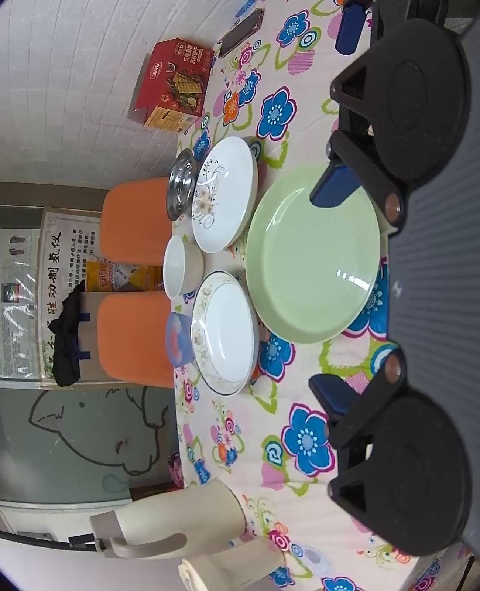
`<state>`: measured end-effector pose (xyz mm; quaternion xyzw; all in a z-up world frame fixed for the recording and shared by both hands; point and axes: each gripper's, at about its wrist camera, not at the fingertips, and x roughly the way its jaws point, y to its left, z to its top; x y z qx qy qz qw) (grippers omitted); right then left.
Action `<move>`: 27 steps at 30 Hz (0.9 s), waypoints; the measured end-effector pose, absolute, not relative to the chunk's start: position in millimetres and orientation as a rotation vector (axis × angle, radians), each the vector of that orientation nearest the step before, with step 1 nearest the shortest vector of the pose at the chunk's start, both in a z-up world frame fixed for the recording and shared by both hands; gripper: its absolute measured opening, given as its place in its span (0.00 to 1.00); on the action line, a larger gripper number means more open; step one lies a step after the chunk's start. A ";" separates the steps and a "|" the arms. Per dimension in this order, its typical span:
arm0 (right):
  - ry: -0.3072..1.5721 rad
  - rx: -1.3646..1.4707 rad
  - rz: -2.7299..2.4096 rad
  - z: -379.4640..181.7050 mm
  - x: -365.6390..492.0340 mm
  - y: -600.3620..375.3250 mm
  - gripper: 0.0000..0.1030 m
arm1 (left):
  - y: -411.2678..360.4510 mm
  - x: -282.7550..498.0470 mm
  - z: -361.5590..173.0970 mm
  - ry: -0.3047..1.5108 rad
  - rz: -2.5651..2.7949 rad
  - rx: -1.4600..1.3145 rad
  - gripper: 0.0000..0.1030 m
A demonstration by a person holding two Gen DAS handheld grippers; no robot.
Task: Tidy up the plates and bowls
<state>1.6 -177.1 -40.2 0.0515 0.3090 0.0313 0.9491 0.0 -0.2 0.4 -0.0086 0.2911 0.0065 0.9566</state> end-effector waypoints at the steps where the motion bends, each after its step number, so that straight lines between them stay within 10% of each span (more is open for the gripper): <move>1: 0.628 0.107 0.067 -40.6 1.4 -177.3 0.79 | 2.0 0.4 -2.5 0.591 0.017 -0.018 0.94; 27: 0.635 0.085 0.076 -44.4 9.8 -172.2 0.79 | 9.0 7.7 -3.1 0.596 0.007 -0.043 0.94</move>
